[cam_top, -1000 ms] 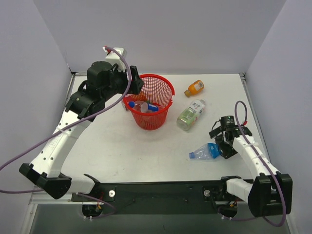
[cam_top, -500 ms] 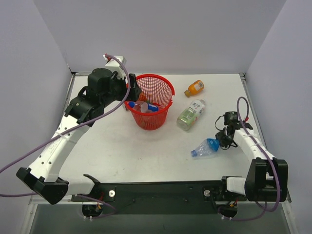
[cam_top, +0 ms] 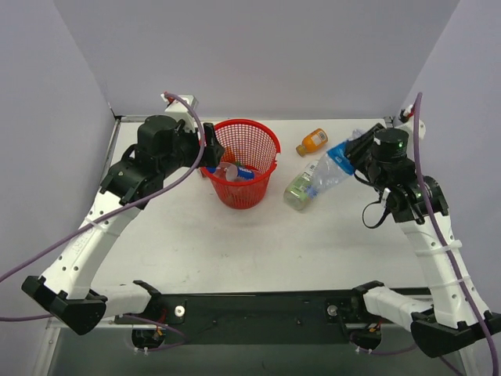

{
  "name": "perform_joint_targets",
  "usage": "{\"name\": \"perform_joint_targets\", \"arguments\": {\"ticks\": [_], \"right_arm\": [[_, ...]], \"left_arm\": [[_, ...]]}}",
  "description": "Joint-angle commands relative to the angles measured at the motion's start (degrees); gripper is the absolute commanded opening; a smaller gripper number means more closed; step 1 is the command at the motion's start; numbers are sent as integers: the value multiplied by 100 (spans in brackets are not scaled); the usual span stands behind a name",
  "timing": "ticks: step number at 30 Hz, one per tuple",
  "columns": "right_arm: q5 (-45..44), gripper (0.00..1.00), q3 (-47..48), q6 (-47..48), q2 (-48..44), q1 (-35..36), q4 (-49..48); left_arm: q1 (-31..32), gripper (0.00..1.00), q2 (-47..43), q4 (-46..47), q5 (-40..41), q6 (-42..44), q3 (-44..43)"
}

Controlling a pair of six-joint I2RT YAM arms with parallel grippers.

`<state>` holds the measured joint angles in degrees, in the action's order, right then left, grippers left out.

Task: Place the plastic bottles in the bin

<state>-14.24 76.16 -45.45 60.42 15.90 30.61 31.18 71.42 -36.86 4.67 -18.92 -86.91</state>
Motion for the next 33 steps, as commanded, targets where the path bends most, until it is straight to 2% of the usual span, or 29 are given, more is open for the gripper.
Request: {"name": "perform_joint_targets", "arguments": {"ticks": [1, 6, 9, 15, 16, 19, 20, 23, 27, 32, 33], "right_arm": [[-860, 6, 987, 1151, 846, 720, -704], [-774, 6, 2093, 2056, 2102, 1440, -1854], [-607, 10, 2455, 2566, 2726, 1644, -2356], [-308, 17, 3282, 3199, 3809, 2083, -2841], [-299, 21, 3361, 3305, 3915, 2179, -2885], [-124, 41, 3493, 3464, 4275, 2224, -2798], [-53, 60, 3459, 3464, 4320, 2250, -2780], [96, 82, 3432, 3429, 4294, 2294, -2754], [45, 89, 4000, 3359, 4390, 2312, -2193], [-1071, 91, 4714, 2588, 4260, 2137, -544], [-1142, 91, 4689, 2376, 4154, 1884, -321]], "left_arm": [[-15, 88, -216, -66, 87, -138, -18], [-33, 88, -374, -312, 157, -244, 104], [-50, 88, -514, -488, 236, -314, 210], [-77, 88, -708, -954, 263, -402, 254], [-77, 88, -760, -998, 272, -411, 237], [-86, 88, -822, -1095, 385, -402, 262], [-103, 89, -840, -1121, 473, -402, 280], [-138, 91, -858, -1165, 754, -472, 359], [-375, 92, -814, -1104, 738, -569, 412], [-586, 92, -814, -946, 562, -578, 526], [-621, 92, -796, -902, 527, -578, 561]]}}
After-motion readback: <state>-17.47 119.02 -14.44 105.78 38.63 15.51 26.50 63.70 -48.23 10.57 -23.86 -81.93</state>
